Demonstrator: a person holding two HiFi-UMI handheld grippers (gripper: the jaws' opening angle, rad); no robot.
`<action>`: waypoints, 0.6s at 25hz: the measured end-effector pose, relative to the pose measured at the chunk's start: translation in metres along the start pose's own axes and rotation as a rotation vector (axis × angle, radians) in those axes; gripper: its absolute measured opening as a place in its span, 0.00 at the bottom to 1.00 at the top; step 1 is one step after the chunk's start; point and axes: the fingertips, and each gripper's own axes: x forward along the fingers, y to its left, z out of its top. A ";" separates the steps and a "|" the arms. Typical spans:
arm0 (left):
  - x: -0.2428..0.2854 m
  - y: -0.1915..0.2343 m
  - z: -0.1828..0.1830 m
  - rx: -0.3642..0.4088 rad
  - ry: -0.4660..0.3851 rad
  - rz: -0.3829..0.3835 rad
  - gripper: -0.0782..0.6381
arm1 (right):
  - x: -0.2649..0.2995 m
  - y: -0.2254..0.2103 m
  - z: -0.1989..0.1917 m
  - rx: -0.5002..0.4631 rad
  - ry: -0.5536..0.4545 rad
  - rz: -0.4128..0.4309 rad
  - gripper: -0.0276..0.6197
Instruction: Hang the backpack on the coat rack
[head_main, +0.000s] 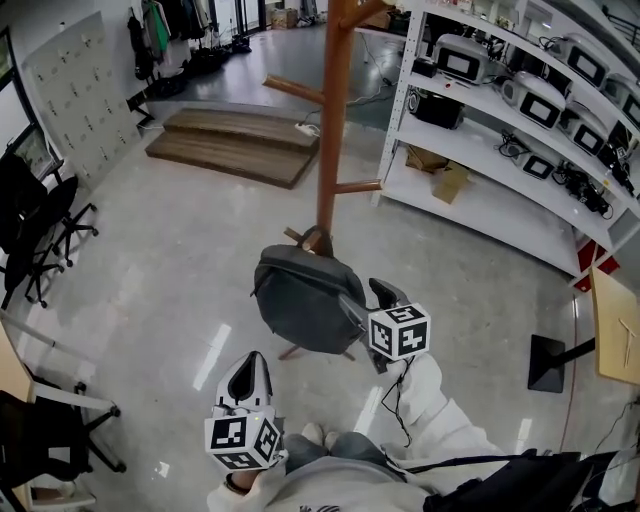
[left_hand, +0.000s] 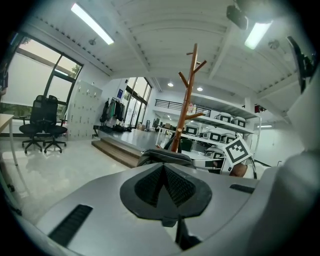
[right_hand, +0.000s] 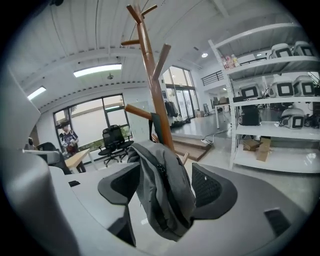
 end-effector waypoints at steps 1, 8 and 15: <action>0.000 -0.003 -0.001 0.002 -0.001 -0.009 0.11 | -0.008 0.003 0.005 0.001 -0.016 0.003 0.51; 0.001 -0.040 -0.006 0.032 0.003 -0.092 0.11 | -0.073 0.011 0.026 0.039 -0.152 -0.053 0.50; 0.013 -0.082 -0.009 0.072 0.007 -0.178 0.11 | -0.095 0.014 -0.011 0.053 -0.080 -0.151 0.44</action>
